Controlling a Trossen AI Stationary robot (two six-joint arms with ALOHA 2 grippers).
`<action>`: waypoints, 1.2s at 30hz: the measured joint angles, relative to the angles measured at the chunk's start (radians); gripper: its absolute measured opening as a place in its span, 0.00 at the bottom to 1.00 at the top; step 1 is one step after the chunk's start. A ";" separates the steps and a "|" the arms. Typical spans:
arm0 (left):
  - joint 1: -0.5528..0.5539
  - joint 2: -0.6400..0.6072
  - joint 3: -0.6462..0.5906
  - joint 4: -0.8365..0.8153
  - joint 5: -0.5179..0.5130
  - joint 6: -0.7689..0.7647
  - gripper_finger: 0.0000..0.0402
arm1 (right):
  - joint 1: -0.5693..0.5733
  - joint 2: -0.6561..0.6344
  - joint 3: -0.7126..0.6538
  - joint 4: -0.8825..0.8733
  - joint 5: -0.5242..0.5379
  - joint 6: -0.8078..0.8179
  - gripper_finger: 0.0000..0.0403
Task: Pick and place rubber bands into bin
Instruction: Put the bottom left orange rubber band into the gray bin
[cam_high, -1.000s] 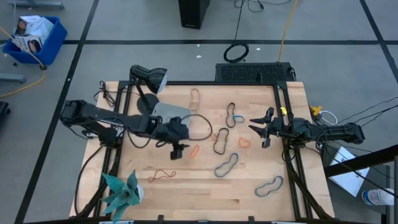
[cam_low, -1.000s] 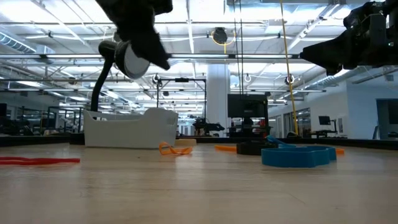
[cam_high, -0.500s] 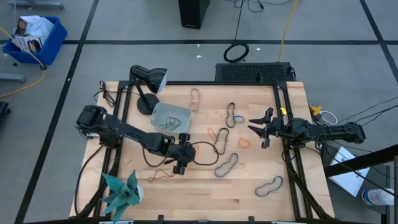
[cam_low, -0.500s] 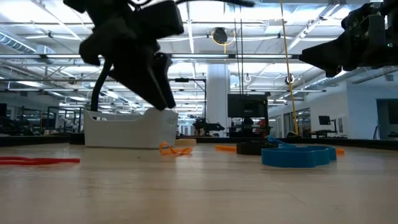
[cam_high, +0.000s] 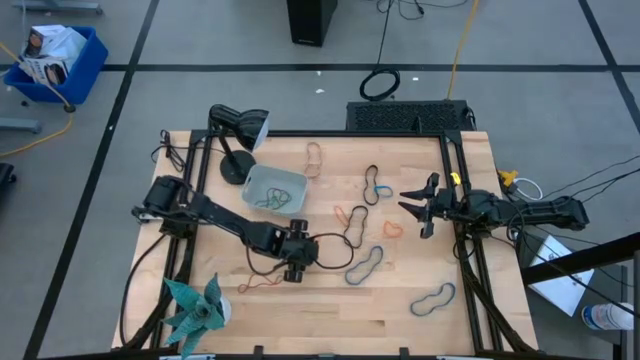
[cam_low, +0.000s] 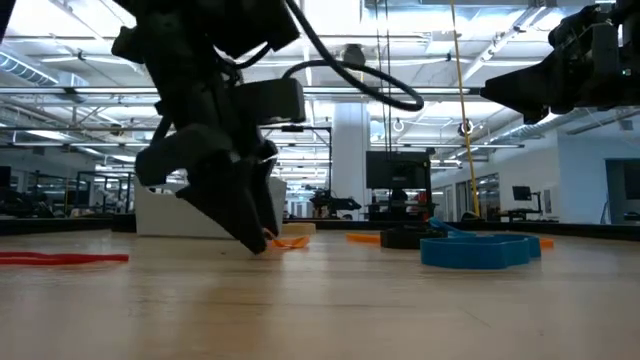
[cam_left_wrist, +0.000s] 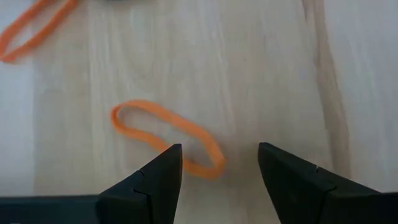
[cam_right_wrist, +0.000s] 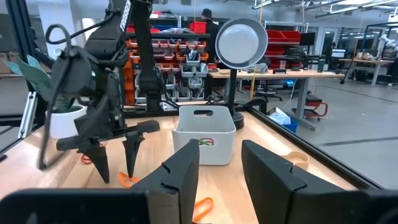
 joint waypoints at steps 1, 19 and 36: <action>0.000 0.005 0.001 0.003 -0.007 0.000 0.54 | 0.000 0.001 0.000 0.000 0.000 0.000 0.29; 0.003 0.000 -0.003 -0.024 -0.075 0.064 0.10 | 0.000 0.003 0.000 0.002 0.000 0.000 0.29; 0.008 -0.417 0.027 -0.216 -0.169 0.102 0.01 | 0.000 0.005 0.000 0.014 0.003 0.000 0.29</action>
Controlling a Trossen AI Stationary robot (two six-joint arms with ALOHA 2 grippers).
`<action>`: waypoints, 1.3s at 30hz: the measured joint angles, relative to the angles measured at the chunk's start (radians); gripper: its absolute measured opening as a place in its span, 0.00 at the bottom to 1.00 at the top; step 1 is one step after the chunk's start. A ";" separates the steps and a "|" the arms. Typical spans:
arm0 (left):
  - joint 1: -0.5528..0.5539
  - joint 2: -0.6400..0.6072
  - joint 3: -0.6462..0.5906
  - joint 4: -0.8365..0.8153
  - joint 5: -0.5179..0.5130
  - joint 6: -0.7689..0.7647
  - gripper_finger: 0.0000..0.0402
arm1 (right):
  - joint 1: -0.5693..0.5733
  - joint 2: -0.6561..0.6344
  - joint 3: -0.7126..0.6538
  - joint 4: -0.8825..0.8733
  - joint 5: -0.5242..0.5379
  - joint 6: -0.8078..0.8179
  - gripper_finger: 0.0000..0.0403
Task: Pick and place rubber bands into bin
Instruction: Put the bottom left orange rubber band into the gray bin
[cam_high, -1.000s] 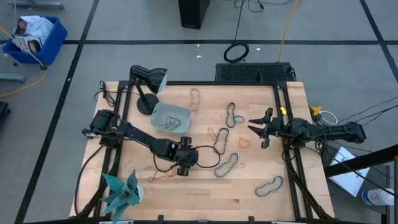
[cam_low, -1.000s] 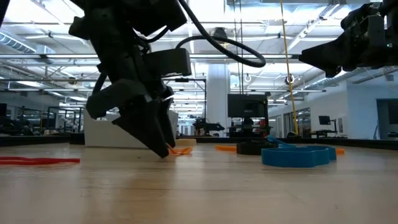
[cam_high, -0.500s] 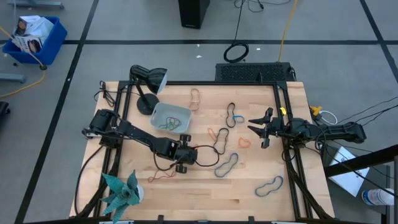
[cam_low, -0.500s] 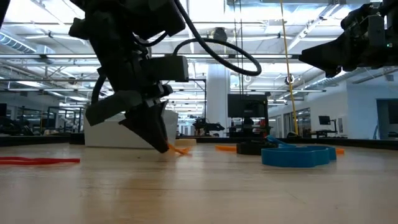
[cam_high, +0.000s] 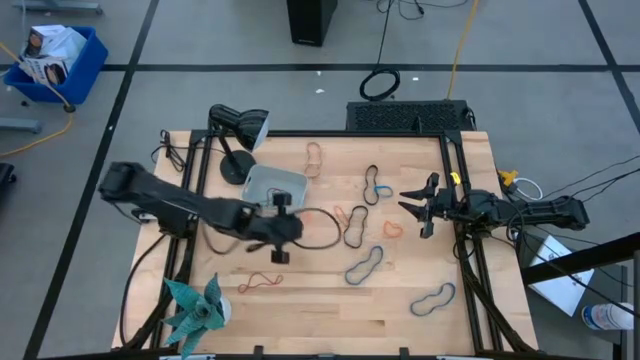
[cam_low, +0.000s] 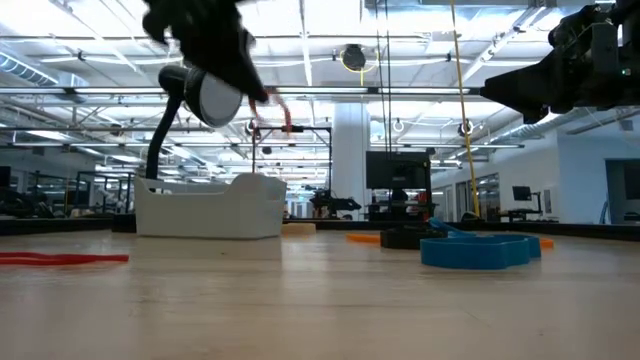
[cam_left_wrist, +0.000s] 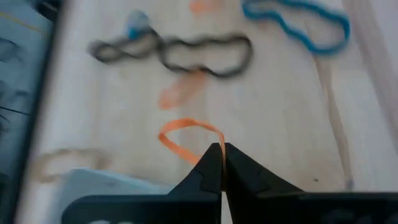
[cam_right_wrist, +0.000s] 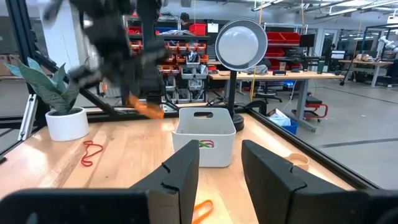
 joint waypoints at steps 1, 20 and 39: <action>0.000 -0.039 0.000 -0.004 -0.017 0.001 0.01 | 0.000 0.000 0.000 0.000 0.000 0.000 0.29; 0.068 -0.367 0.002 -0.149 -0.299 -0.051 0.01 | 0.000 0.000 0.000 0.014 0.000 -0.002 0.29; 0.337 0.023 0.002 -0.270 -0.102 -0.121 0.02 | 0.000 0.001 0.000 0.014 0.000 -0.001 0.29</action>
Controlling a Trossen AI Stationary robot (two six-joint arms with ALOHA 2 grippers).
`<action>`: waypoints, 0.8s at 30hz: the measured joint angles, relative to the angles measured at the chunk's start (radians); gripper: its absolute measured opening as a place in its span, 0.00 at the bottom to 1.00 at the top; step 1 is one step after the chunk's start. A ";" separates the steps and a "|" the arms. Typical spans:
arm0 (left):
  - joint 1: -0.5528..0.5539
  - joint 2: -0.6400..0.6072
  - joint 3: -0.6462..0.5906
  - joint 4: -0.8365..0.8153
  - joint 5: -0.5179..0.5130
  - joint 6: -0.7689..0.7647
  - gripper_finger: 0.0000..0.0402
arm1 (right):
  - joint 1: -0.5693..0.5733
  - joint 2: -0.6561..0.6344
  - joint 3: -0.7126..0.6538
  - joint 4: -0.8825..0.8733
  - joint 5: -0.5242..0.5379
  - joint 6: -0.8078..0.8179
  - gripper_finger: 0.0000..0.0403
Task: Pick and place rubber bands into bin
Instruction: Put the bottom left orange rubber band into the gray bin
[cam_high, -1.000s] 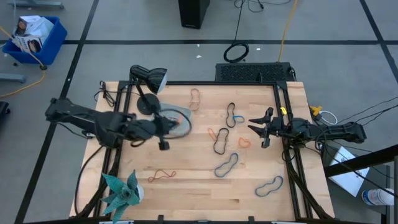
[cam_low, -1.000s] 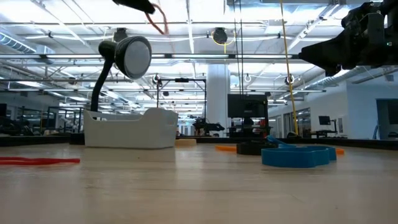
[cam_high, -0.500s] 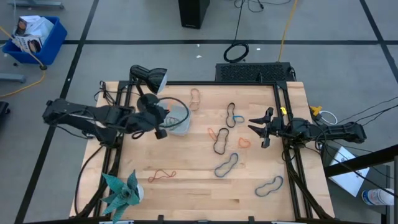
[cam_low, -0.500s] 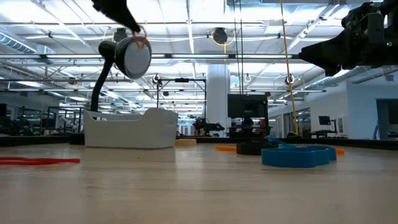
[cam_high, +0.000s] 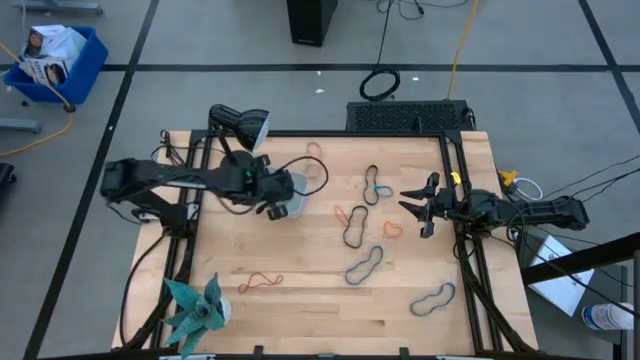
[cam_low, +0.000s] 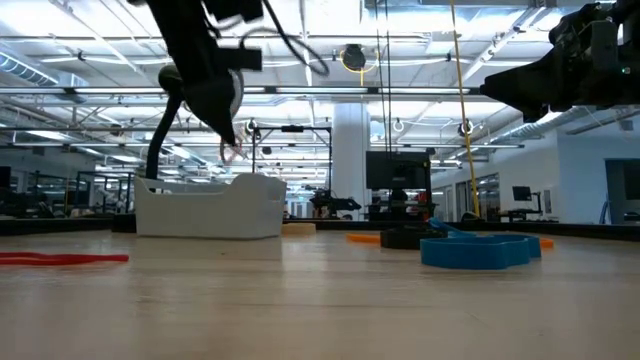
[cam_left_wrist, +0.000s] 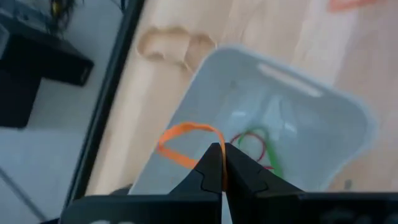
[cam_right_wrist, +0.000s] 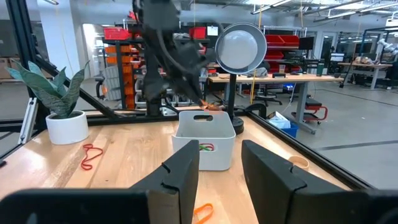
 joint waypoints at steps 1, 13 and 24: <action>0.014 0.023 0.000 0.000 0.010 0.000 0.02 | 0.000 0.000 0.000 0.000 0.000 0.000 0.29; 0.117 0.224 0.000 0.010 0.137 0.014 0.01 | 0.000 0.000 0.000 0.000 0.000 0.000 0.29; 0.126 0.261 0.000 0.016 0.154 0.016 0.07 | 0.000 0.000 0.000 -0.001 0.000 -0.002 0.29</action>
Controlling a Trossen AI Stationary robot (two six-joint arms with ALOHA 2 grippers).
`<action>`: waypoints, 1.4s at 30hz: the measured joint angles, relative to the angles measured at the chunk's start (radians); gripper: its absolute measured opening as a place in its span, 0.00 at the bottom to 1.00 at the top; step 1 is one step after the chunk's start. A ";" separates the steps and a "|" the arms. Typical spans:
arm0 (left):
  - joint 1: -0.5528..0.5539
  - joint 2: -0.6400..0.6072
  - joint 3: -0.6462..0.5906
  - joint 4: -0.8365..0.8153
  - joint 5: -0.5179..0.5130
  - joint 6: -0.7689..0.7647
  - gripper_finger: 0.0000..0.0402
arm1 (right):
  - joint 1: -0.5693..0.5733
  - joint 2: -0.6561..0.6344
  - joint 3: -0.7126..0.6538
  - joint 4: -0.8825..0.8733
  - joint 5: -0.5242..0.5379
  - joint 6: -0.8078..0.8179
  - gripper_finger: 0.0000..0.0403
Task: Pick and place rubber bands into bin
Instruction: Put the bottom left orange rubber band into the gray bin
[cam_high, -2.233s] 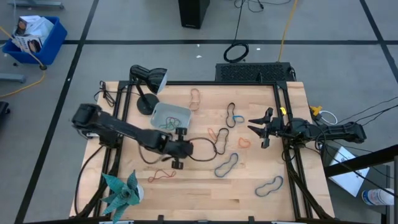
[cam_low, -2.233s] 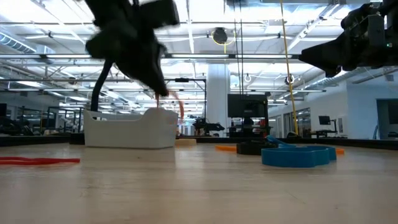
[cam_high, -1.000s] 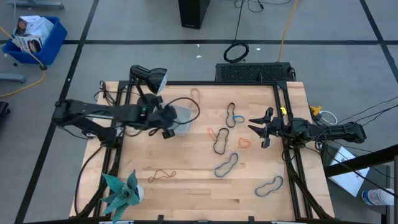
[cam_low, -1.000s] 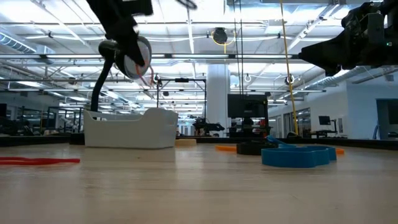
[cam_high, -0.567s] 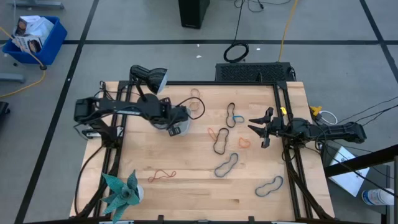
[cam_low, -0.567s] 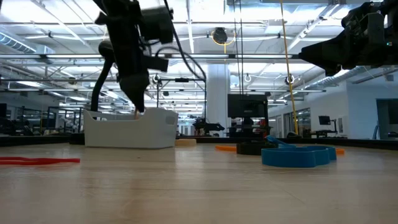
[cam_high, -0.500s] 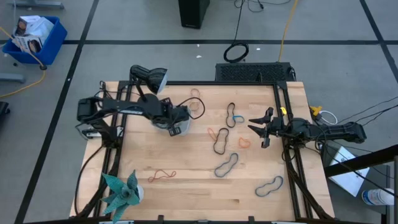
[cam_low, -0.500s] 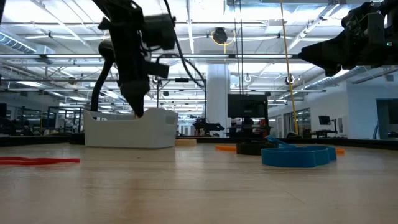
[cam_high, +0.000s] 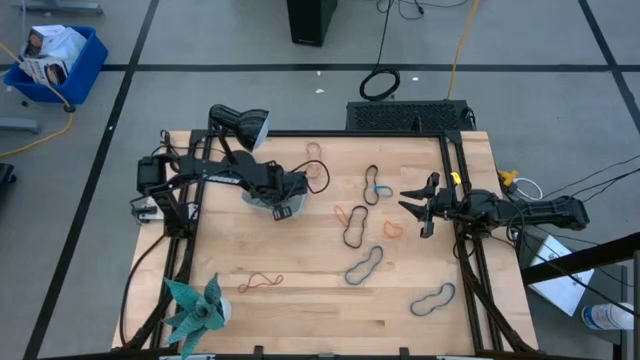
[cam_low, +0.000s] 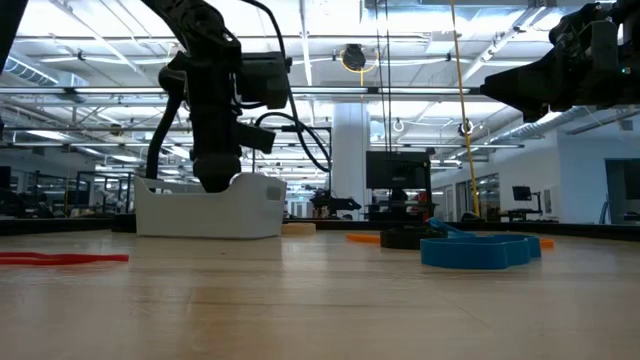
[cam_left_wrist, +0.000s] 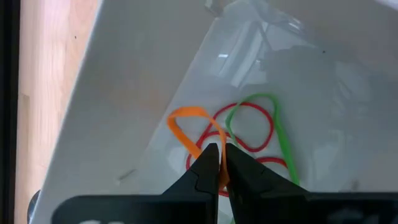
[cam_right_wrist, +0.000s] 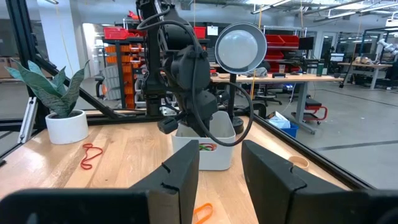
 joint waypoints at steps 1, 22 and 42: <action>0.000 0.000 0.000 0.000 0.000 0.000 0.07 | 0.000 0.000 0.000 0.000 0.000 0.000 0.29; 0.000 0.000 0.000 0.000 -0.001 -0.018 0.08 | 0.000 0.000 0.000 0.000 0.000 0.000 0.29; -0.002 -0.006 -0.001 -0.004 -0.007 0.044 0.36 | 0.000 0.000 0.000 0.000 0.000 0.000 0.29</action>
